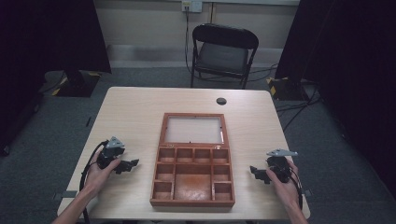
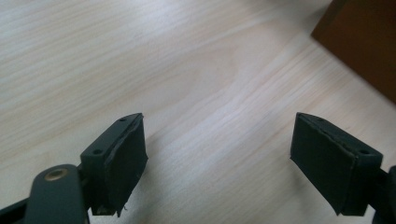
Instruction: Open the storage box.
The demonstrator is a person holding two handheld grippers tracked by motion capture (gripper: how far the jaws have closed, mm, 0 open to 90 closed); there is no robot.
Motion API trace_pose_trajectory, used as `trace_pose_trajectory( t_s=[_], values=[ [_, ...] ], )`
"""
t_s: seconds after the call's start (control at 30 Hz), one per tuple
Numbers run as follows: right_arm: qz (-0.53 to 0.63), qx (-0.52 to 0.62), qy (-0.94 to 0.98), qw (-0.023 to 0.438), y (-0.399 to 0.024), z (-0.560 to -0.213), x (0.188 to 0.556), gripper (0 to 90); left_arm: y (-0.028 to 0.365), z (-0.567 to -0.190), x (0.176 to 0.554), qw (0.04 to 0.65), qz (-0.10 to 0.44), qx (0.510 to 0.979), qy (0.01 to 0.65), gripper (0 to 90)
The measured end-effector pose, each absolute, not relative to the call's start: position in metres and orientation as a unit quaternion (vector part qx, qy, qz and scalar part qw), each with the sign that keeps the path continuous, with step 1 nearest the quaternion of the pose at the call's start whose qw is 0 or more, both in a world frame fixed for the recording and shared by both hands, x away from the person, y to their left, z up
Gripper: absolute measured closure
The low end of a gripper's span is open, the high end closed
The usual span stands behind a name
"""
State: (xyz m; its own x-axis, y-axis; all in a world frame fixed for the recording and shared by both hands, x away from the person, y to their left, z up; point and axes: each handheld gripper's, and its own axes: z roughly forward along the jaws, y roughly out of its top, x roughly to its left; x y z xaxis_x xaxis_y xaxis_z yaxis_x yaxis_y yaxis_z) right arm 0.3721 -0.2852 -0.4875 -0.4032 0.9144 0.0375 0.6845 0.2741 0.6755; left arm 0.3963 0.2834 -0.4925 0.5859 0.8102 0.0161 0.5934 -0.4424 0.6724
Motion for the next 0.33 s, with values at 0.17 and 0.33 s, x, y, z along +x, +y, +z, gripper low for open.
trace_pose_trajectory(
  t_s=[0.17, 0.33],
  values=[
    [0.305, 0.522, 0.766, 0.216, -0.288, -0.495, 0.372, 10.5, 0.286, -0.500, 0.396, 0.342, 0.181, 0.822, 0.418, 10.6],
    [0.317, 0.525, 0.757, 0.227, -0.289, -0.501, 0.373, 3.6, 0.286, -0.503, 0.398, 0.343, 0.183, 0.817, 0.426, 1.4]
  ],
)
